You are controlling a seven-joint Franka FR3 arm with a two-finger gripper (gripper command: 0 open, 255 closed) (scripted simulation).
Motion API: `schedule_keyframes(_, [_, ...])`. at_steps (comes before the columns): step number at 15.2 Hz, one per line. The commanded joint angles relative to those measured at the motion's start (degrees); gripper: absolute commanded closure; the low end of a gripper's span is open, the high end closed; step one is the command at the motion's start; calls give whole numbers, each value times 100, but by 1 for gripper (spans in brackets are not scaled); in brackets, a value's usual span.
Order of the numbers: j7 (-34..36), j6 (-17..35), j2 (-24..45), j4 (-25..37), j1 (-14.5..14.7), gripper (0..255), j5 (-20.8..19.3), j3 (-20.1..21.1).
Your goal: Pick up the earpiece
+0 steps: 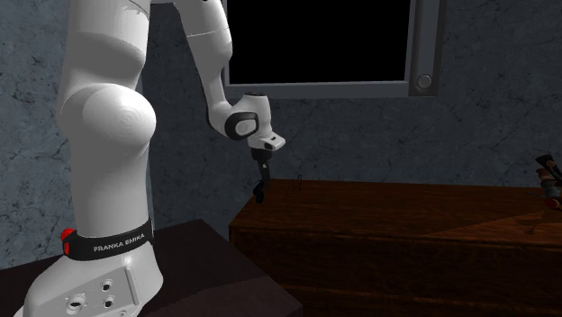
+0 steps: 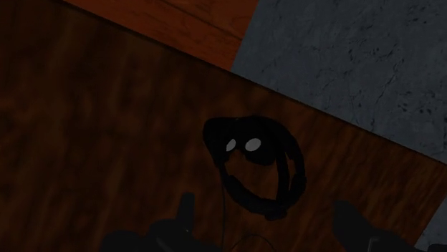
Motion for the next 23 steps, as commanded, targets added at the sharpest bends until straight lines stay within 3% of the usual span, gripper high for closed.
schedule_keyframes(1, [-52, 66, 68, 5, -23, 0, 45, 31])
schedule_keyframes(2, [-53, 66, 68, 6, -24, 0, 45, 31])
schedule_keyframes(3, [-57, 64, 67, 6, -27, 255, 47, 32])
schedule_keyframes(12, [-53, 66, 68, 6, -24, 255, 45, 31])
schedule_keyframes(23, [524, -826, -843, -19, 90, 255, -493, -214])
